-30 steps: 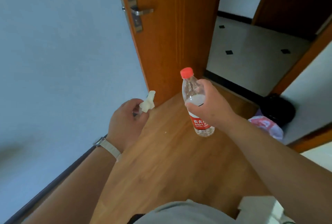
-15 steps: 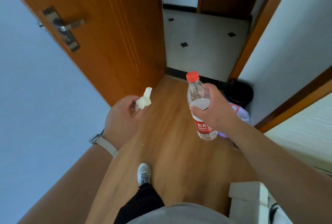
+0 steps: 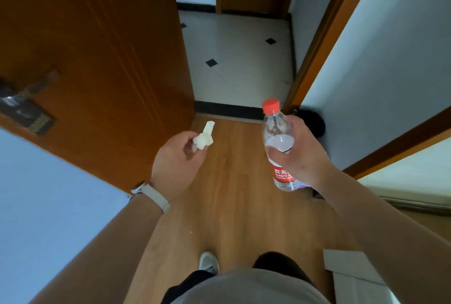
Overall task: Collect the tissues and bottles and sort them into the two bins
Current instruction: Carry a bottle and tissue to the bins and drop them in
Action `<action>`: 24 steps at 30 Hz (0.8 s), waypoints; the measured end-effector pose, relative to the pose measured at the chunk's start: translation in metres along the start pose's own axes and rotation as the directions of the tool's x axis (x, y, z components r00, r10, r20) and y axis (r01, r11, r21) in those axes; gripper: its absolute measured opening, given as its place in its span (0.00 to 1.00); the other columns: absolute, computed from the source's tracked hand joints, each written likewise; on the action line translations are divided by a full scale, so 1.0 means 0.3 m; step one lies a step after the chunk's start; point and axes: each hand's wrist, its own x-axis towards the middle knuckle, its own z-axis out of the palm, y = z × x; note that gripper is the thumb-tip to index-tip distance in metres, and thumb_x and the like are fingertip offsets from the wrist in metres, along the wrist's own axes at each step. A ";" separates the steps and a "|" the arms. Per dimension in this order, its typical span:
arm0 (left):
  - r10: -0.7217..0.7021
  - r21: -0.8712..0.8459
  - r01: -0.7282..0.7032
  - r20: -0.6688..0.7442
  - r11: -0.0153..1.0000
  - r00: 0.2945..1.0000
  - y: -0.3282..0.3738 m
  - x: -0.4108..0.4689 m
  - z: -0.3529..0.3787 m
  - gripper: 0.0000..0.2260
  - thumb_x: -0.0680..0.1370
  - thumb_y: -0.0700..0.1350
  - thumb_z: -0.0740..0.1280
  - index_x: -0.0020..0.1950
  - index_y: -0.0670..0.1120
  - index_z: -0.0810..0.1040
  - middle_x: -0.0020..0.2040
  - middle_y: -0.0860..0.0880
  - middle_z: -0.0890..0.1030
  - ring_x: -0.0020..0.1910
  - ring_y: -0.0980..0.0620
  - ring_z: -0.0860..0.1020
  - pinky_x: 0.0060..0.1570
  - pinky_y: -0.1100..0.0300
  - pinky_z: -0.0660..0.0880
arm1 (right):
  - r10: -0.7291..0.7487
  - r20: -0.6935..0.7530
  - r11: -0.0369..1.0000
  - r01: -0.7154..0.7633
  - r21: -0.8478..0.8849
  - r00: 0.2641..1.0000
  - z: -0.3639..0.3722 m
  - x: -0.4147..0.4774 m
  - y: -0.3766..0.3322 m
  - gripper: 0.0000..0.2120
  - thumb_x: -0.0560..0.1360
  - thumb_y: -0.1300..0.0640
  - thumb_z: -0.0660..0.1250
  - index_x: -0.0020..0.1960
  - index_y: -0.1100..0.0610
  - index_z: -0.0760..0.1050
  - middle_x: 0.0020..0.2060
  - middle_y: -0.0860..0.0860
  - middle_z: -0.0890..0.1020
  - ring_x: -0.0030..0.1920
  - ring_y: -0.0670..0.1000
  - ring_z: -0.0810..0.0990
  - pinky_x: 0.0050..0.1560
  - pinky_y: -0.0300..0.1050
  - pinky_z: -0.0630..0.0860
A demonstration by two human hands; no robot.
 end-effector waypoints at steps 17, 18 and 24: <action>0.167 -0.006 -0.172 0.274 0.985 0.947 0.170 0.725 0.311 0.11 0.77 0.51 0.69 0.58 0.55 0.75 0.53 0.57 0.79 0.51 0.58 0.78 0.48 0.62 0.75 | 0.252 -0.182 0.966 -0.257 -0.008 0.951 -0.109 0.502 0.228 0.34 0.71 0.51 0.74 0.71 0.47 0.60 0.60 0.45 0.72 0.53 0.46 0.70 0.50 0.43 0.67; 0.178 -0.001 -0.185 0.284 0.983 0.942 0.198 0.785 0.340 0.10 0.77 0.51 0.69 0.57 0.55 0.75 0.52 0.57 0.79 0.51 0.58 0.78 0.48 0.62 0.75 | 0.272 -0.192 0.961 -0.275 0.006 0.943 -0.132 0.555 0.258 0.33 0.71 0.52 0.73 0.71 0.48 0.60 0.58 0.44 0.71 0.52 0.45 0.69 0.50 0.42 0.67; 0.284 0.030 -0.323 0.408 0.946 0.868 0.405 1.115 0.556 0.12 0.77 0.53 0.68 0.59 0.52 0.76 0.52 0.56 0.81 0.50 0.58 0.78 0.48 0.59 0.77 | 0.357 -0.258 0.934 -0.349 0.080 0.898 -0.276 0.788 0.439 0.33 0.70 0.50 0.73 0.70 0.47 0.61 0.60 0.45 0.73 0.52 0.46 0.72 0.47 0.43 0.68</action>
